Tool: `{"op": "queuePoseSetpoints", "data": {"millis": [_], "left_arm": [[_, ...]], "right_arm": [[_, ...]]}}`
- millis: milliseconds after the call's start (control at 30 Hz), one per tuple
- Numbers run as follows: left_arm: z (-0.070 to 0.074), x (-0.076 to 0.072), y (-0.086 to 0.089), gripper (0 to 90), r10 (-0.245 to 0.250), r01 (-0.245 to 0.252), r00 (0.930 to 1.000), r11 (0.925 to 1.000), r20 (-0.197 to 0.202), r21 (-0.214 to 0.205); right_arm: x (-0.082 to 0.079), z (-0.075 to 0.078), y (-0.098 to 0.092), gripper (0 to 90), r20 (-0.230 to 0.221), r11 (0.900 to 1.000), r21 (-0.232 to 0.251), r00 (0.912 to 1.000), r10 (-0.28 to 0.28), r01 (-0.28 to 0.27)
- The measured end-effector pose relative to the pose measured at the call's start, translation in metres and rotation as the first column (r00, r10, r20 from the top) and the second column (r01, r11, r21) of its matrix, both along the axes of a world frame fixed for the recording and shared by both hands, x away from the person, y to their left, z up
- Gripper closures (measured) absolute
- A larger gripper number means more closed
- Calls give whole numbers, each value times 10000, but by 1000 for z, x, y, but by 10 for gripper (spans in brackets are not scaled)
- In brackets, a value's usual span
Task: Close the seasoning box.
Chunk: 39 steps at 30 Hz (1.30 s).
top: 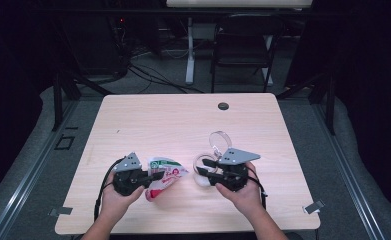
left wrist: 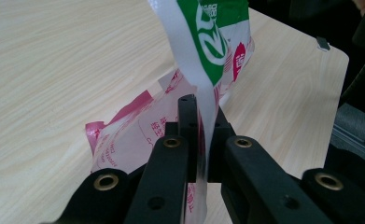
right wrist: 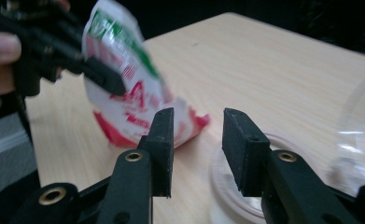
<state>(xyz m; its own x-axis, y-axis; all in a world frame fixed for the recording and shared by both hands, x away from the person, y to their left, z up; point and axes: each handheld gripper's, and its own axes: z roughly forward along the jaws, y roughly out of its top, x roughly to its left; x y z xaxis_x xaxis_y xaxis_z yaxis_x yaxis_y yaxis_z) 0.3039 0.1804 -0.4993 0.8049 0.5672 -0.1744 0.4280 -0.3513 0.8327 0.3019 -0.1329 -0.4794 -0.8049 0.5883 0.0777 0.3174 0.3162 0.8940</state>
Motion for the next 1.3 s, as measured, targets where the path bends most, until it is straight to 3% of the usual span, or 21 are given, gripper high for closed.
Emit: {"op": "queuePoseSetpoints", "data": {"millis": [100,333,500,600,867,1200,1300], "left_arm": [[0,-2,4,887,120,-119,9999,9999,27,-85],[-2,-4,8,882,393,-392,9992,9988,17,-282],[-2,-6,8,877,457,-457,9990,9985,-19,-308],[-3,-7,6,877,491,-491,9988,9982,4,-332],[-4,-9,1,876,391,-391,9992,9988,-16,-285],[-6,-10,-1,874,396,-398,9992,9988,-58,-302],[-7,-10,-1,863,418,-419,9991,9987,-59,-301]], "right_arm": [[2,-6,13,642,-188,9981,-411,9988,450,-457],[9,-17,33,644,-505,9933,-861,9960,736,-777],[11,-19,40,638,-422,9931,-880,9964,736,-770],[10,-15,43,636,-255,9936,-585,9952,948,-962],[5,-6,49,643,147,9913,-404,9920,1258,-1251],[11,-16,60,672,-115,9850,-854,9887,1497,-1502],[13,-18,61,724,-223,9857,-764,9886,1492,-1505]]}}
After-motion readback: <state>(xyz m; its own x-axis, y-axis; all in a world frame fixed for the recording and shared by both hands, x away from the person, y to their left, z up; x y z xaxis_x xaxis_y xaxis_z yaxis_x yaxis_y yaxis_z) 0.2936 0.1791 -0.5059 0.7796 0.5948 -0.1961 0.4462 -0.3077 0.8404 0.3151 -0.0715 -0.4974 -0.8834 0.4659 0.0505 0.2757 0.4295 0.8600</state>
